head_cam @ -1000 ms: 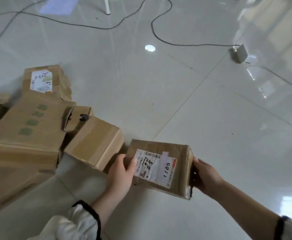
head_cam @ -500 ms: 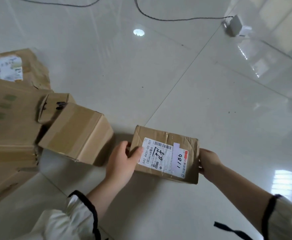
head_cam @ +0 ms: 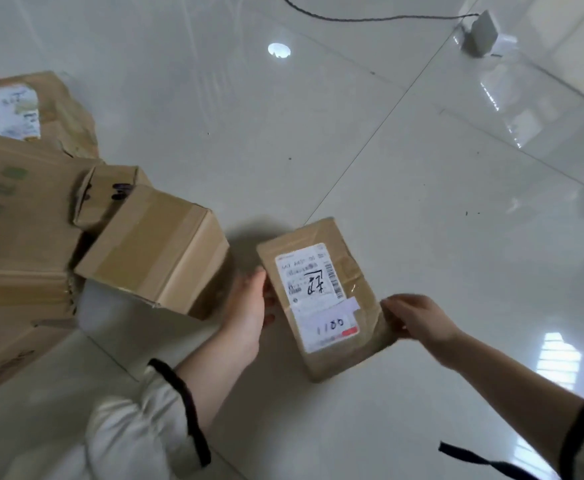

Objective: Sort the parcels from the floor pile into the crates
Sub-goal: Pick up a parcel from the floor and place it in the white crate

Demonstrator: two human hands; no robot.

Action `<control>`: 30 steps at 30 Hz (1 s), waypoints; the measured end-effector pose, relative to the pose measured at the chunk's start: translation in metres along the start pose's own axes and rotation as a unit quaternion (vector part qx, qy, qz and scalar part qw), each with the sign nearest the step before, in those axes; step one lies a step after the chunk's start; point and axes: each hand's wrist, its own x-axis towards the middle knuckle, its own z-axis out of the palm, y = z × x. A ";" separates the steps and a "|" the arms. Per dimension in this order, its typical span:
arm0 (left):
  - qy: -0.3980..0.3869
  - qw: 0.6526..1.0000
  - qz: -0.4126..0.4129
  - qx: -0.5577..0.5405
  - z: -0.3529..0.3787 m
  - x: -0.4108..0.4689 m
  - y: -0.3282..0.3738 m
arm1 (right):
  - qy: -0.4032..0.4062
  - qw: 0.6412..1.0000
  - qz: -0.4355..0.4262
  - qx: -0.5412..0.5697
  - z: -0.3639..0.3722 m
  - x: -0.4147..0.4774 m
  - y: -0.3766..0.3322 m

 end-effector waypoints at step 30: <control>-0.069 0.980 0.156 0.105 -0.011 0.015 -0.011 | -0.086 0.983 -0.005 0.165 0.044 -0.005 0.003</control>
